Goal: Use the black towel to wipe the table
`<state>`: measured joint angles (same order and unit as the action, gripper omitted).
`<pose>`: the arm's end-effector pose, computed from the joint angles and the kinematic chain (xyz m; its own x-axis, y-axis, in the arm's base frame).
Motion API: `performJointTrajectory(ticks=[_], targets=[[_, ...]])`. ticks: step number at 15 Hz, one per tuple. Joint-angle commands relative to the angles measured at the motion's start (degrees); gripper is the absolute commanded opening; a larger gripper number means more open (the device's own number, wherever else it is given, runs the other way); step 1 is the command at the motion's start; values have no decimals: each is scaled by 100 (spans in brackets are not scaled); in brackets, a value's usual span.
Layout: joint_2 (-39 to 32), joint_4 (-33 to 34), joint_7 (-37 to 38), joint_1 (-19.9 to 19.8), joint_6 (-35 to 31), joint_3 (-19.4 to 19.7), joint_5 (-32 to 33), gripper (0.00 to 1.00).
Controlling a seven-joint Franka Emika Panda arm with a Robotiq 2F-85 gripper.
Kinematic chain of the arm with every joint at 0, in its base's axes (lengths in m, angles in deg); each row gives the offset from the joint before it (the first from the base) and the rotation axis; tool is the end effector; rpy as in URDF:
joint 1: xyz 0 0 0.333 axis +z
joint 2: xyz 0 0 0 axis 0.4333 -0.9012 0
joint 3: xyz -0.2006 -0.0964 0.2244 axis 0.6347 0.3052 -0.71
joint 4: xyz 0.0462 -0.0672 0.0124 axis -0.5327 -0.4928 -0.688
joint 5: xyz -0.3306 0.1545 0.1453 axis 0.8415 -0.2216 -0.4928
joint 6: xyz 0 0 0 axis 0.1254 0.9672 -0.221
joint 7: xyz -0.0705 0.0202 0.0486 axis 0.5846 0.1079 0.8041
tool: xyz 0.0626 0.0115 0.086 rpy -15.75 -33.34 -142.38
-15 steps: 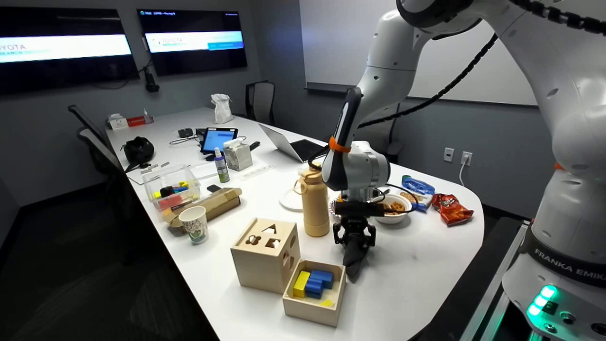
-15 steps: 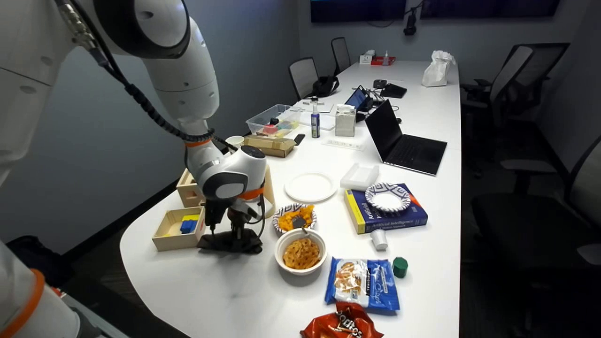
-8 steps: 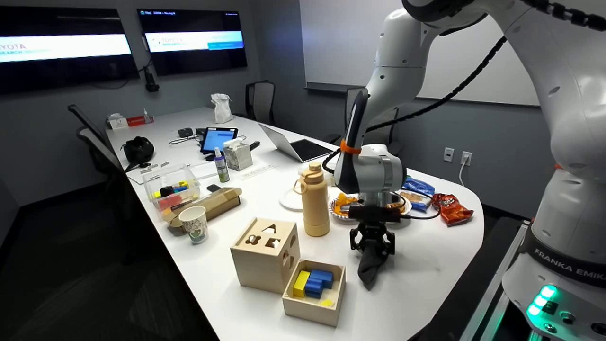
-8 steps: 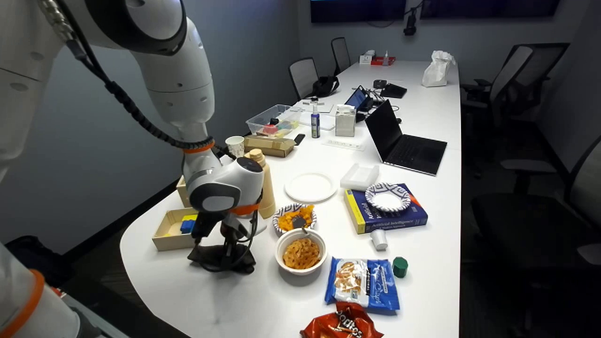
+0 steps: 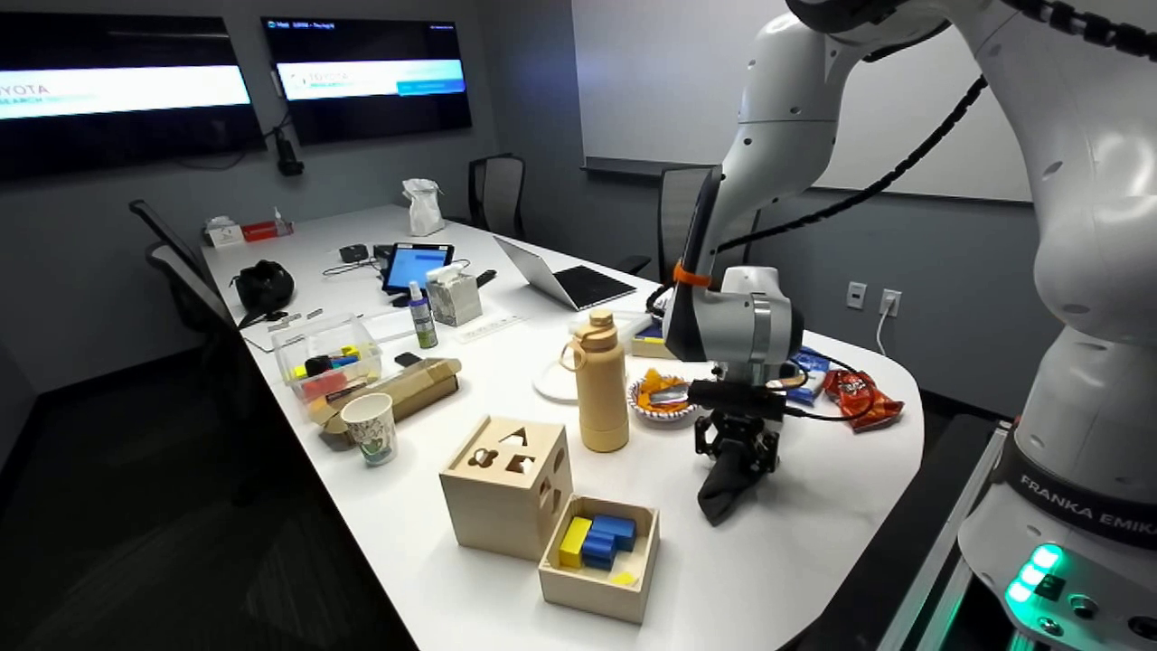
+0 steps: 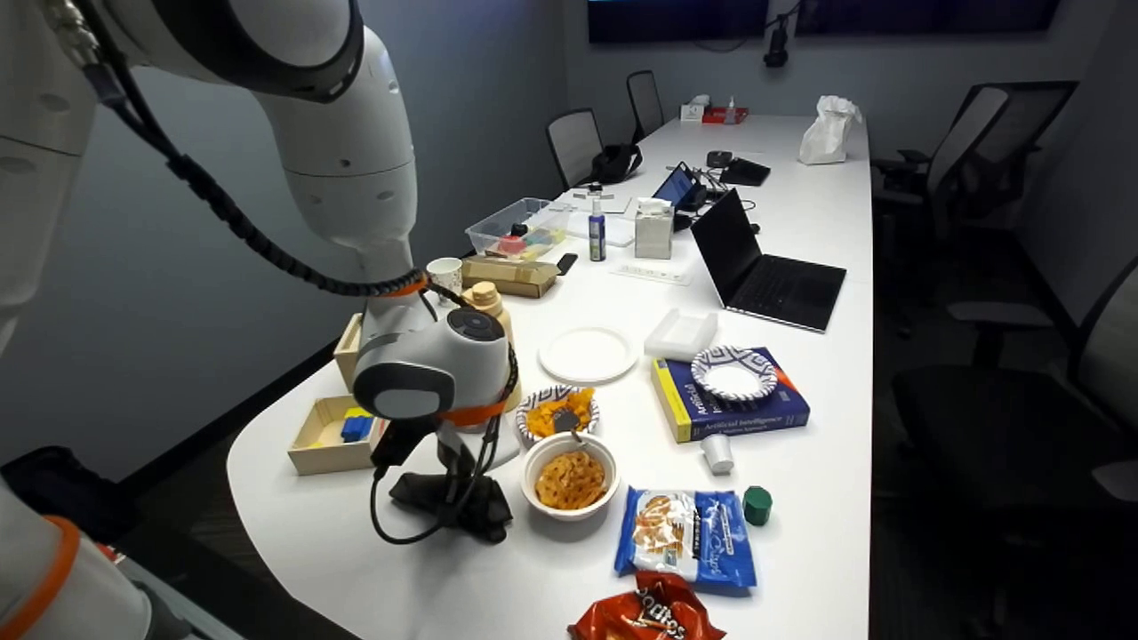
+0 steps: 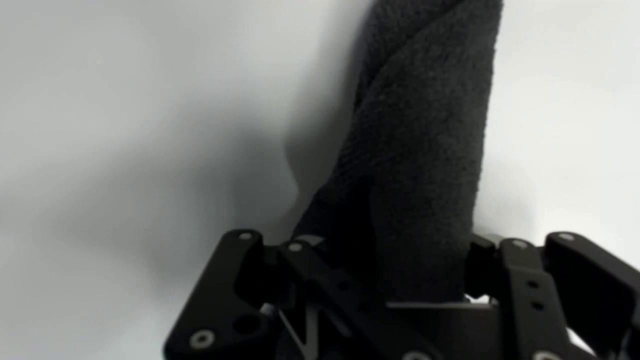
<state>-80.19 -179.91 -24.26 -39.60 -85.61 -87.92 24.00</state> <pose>0.3831 -0.0556 0.0392 0.3626 -0.9041 -0.2263 -0.9284 -0.3716 -0.0028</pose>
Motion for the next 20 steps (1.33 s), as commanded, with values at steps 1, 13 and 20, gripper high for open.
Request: performJointTrajectory(ticks=[1,13,20], targets=[[-175,391,-224,-163,-55,-153,38,5],[-546,726,-497,308,591,-524,-21,5],[-88,-334,254,330,382,-584,-652,5]])
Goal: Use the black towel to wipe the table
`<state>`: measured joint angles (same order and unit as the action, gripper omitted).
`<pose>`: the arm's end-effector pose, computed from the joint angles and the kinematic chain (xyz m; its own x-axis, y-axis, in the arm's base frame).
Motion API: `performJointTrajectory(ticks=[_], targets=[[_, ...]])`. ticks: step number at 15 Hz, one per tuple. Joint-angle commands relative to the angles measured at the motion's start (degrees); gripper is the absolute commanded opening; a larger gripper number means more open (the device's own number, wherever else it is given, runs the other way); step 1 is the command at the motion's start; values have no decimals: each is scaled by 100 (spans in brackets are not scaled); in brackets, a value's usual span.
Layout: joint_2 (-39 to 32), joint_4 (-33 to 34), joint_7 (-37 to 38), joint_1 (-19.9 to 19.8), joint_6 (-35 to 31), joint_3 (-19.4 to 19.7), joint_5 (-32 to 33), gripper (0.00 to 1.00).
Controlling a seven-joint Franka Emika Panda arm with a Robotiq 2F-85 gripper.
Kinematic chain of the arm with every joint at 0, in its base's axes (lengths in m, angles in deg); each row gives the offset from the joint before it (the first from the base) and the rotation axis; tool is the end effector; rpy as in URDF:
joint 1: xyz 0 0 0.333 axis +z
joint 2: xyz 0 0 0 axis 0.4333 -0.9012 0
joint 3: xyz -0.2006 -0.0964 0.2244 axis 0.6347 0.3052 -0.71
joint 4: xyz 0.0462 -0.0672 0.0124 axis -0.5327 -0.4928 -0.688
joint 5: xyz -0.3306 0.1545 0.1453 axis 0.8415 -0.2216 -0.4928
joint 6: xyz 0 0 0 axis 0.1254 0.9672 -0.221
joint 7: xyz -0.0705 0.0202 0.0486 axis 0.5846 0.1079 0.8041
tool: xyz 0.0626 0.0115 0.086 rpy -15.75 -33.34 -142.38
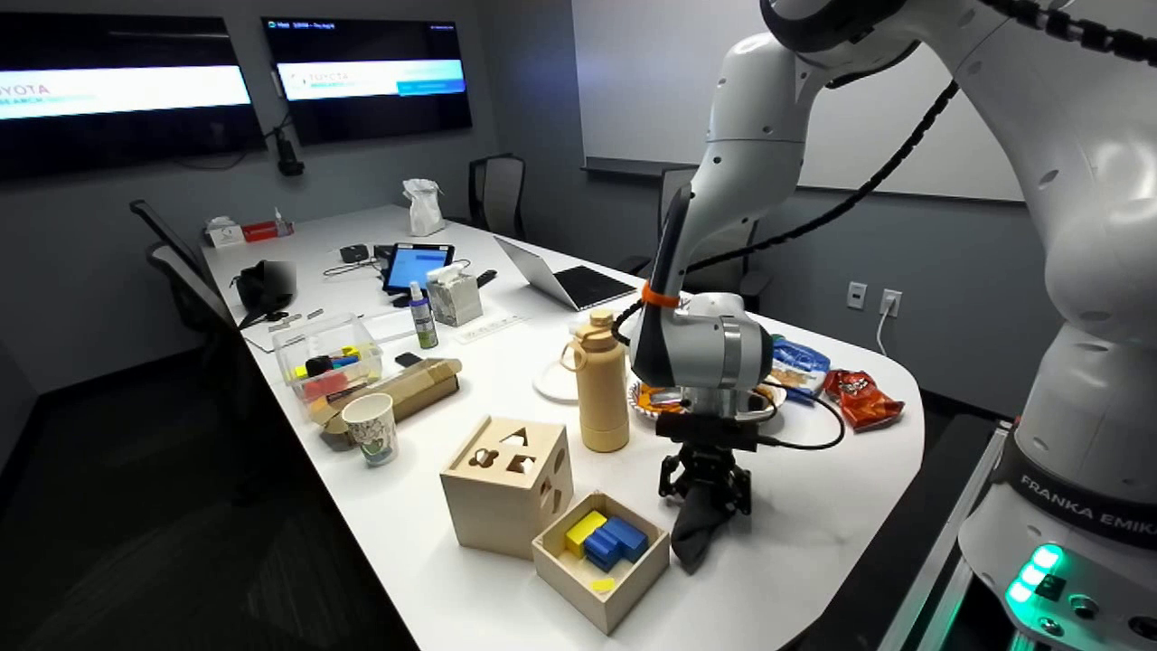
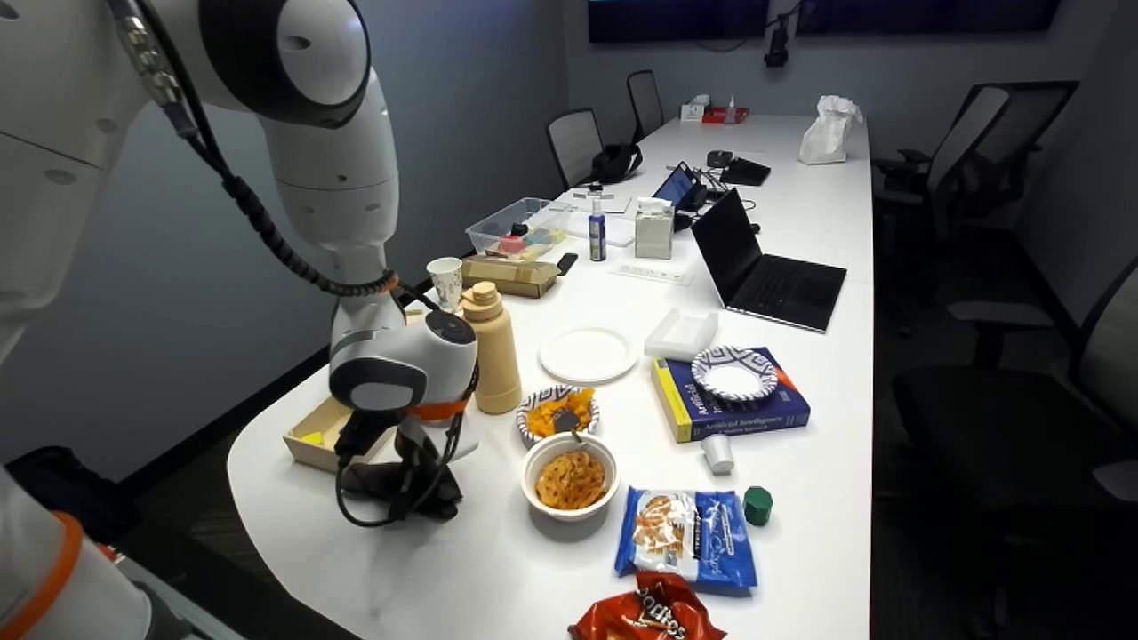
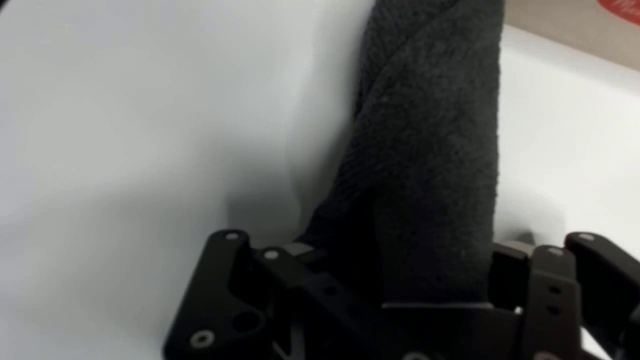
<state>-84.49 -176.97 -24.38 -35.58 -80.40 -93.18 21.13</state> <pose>0.3822 0.0255 0.0158 0.4226 -0.8253 -0.3746 -0.8875 -0.4607 0.0136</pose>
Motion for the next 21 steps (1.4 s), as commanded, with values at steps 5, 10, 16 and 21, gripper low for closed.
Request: performJointTrajectory(ticks=[5,10,16,21], targets=[[588,-1256,186,-473,-719,-2,-1069,5],[449,-883,179,-332,-977,610,-604,5],[274,-194,157,244,-627,1079,232,5],[459,-391,131,785,-138,1312,874,5]])
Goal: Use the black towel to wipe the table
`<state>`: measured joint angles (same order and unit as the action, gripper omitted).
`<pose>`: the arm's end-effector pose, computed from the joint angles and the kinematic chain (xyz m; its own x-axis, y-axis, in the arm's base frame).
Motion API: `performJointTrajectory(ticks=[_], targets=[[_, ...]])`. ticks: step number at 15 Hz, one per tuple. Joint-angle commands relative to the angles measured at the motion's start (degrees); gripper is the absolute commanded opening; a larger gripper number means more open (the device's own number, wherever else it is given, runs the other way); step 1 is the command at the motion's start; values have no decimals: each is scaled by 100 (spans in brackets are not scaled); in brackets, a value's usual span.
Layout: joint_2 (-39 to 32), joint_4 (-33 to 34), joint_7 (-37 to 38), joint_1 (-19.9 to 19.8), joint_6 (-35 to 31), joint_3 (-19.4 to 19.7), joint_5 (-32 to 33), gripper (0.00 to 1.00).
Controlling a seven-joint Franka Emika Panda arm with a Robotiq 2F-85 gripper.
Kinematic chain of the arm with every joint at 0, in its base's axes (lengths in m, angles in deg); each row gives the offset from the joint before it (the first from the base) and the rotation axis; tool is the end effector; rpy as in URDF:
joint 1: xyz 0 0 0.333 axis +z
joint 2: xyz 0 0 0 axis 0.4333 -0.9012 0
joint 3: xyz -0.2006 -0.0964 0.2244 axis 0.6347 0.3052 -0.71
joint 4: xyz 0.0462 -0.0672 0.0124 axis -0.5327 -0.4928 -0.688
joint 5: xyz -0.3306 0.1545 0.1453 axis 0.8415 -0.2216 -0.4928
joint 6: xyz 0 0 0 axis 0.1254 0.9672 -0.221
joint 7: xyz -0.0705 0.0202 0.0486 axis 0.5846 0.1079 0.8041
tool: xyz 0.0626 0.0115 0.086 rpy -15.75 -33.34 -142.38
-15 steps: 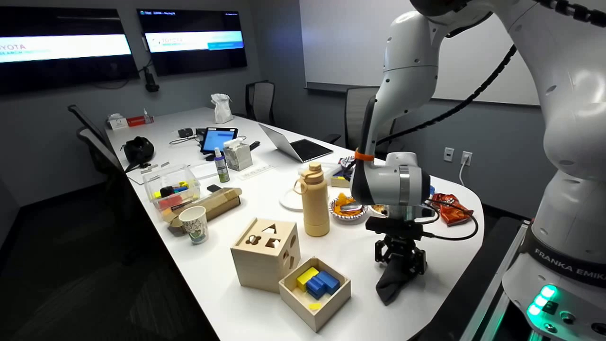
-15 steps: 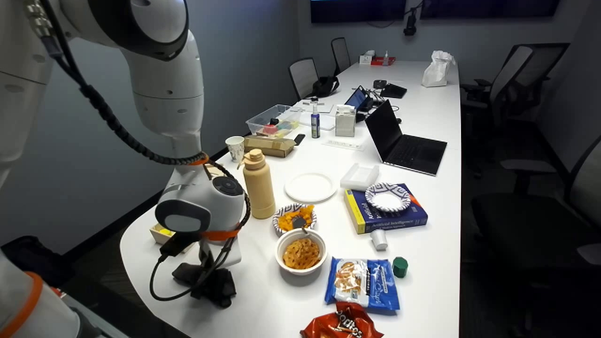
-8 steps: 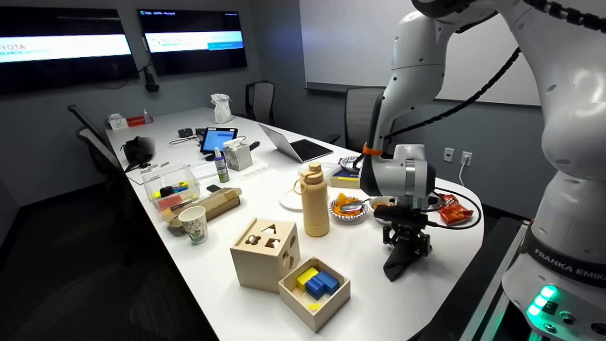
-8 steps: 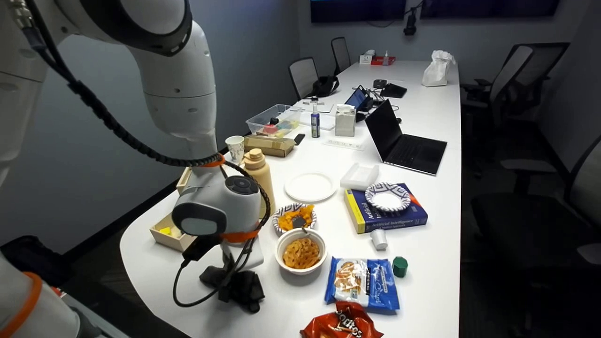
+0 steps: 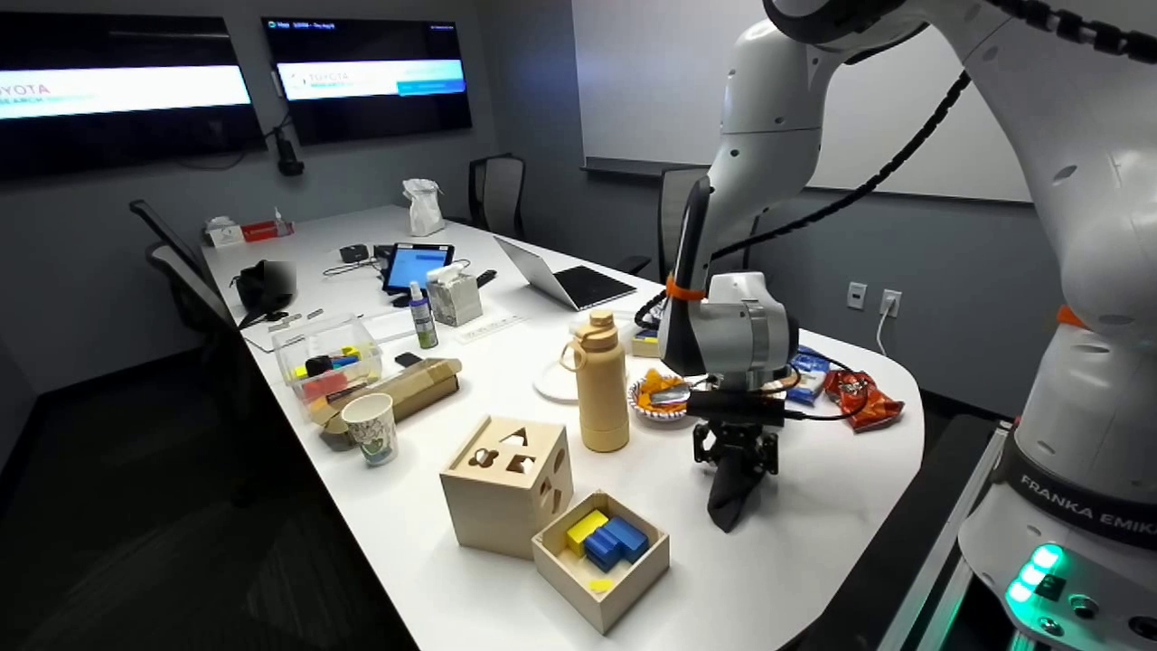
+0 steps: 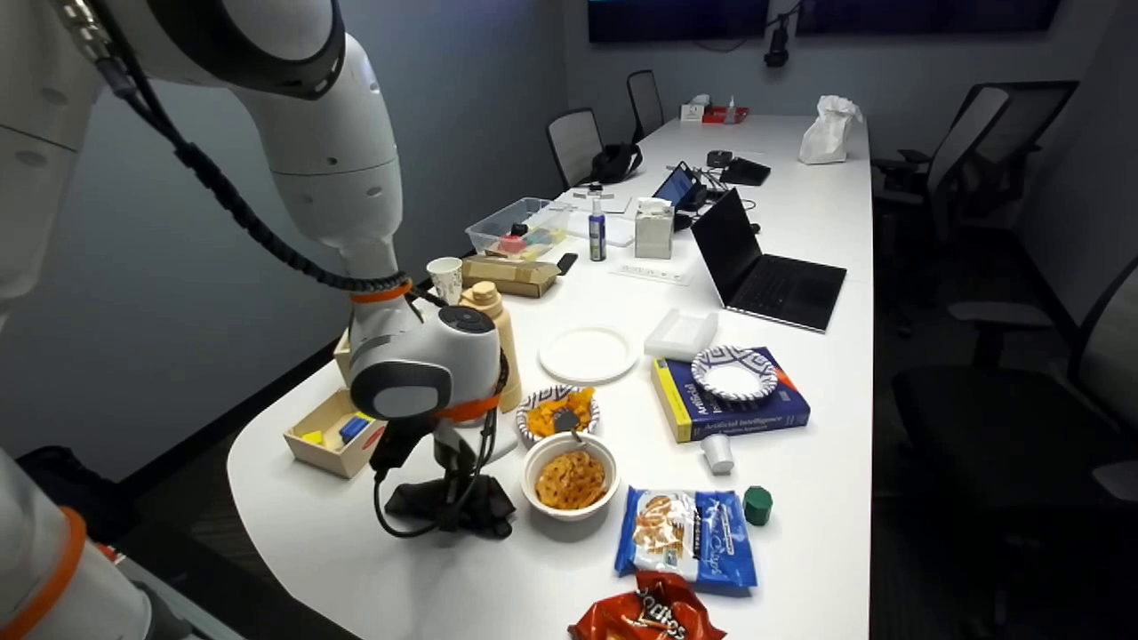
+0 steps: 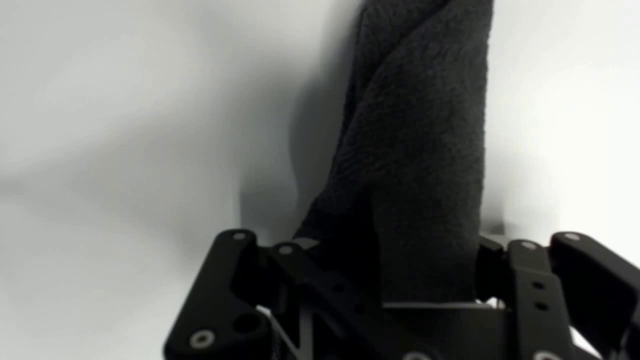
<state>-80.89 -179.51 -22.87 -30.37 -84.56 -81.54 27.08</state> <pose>0.3845 -0.0429 0.0336 0.4465 -0.8741 -0.1913 -0.8856 -0.4623 0.0456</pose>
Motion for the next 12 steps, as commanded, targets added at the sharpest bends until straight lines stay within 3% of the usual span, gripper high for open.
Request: performJointTrajectory(ticks=[1,5,8,12], targets=[[152,-225,-3,282,316,132,303,5],[451,-818,140,161,339,66,-63,5],[577,-1170,61,-207,214,56,-376,5],[408,-1026,-94,-702,54,342,-464,5]])
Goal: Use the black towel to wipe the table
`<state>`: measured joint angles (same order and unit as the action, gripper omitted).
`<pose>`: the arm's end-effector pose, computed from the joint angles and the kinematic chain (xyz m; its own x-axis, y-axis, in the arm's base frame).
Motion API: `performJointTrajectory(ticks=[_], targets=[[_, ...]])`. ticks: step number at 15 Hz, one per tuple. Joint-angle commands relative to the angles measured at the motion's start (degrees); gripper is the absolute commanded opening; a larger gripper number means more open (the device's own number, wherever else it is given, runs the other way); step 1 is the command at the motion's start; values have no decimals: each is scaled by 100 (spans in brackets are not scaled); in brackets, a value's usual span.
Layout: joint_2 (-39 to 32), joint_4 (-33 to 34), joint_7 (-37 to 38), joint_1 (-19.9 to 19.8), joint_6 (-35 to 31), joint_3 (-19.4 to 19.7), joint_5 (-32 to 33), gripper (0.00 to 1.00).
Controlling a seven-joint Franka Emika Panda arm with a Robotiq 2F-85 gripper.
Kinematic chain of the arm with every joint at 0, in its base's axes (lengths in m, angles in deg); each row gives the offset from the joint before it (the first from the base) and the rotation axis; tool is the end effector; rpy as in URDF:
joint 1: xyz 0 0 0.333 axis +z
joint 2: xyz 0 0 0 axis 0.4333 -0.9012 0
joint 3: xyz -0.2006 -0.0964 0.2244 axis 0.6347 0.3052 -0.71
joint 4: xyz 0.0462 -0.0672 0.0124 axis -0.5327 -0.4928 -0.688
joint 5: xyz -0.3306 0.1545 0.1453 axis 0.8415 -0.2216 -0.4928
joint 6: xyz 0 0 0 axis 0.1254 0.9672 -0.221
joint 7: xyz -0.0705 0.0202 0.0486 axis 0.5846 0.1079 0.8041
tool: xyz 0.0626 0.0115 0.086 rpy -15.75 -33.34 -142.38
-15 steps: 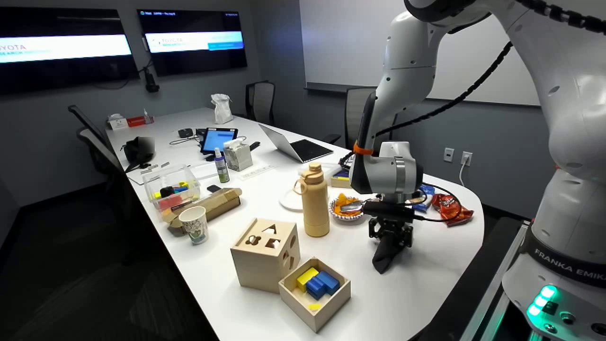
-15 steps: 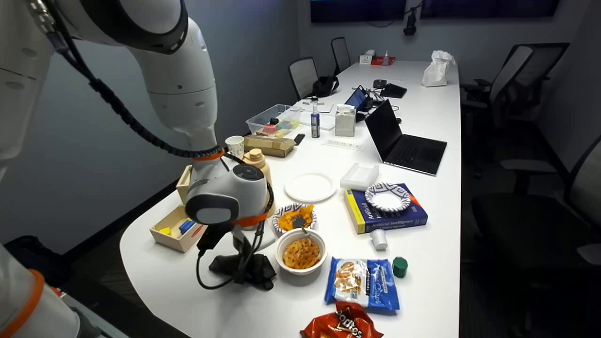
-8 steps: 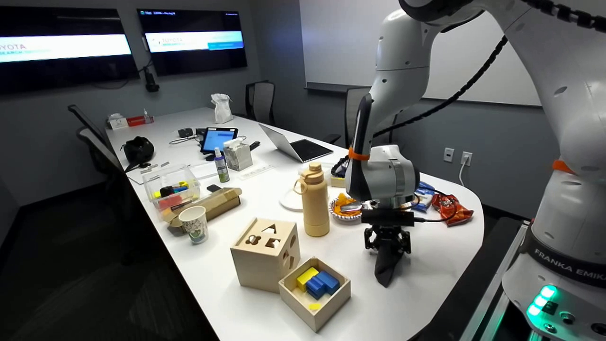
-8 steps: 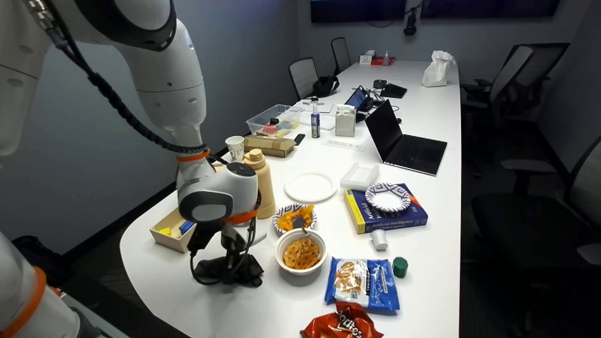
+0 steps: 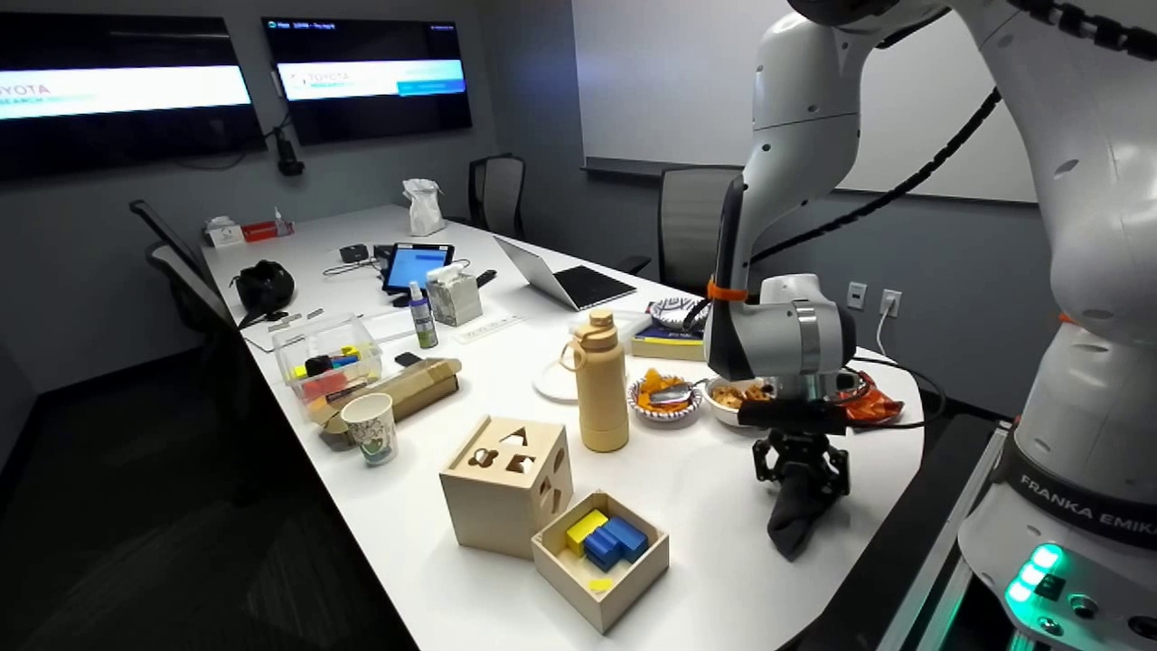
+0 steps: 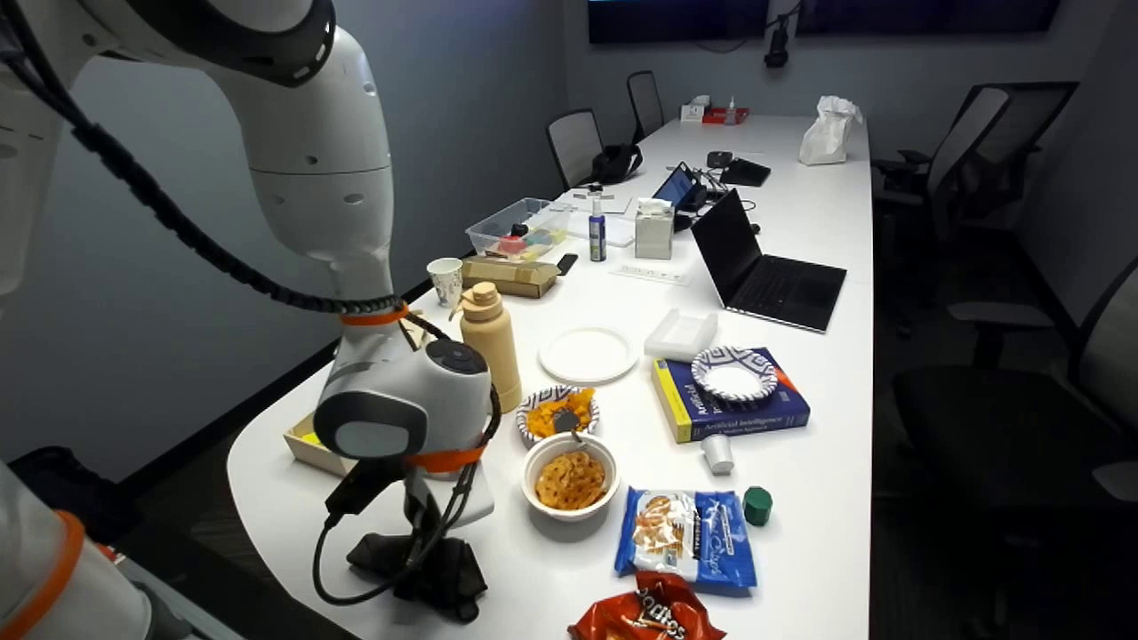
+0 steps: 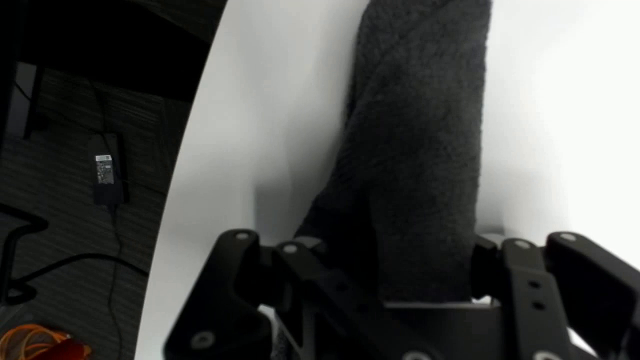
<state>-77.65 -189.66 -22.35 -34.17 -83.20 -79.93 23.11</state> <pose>0.2995 -0.0744 0.0347 0.2680 -0.9321 -0.2437 -0.9330 -0.3142 0.1754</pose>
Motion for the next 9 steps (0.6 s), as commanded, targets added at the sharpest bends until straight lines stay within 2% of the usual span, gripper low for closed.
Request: performJointTrajectory(ticks=[1,4,9], targets=[[41,79,-173,-465,-90,256,-47,5],[-17,391,-261,-779,-46,476,16,5],[-190,1050,-254,-833,59,603,175,5]])
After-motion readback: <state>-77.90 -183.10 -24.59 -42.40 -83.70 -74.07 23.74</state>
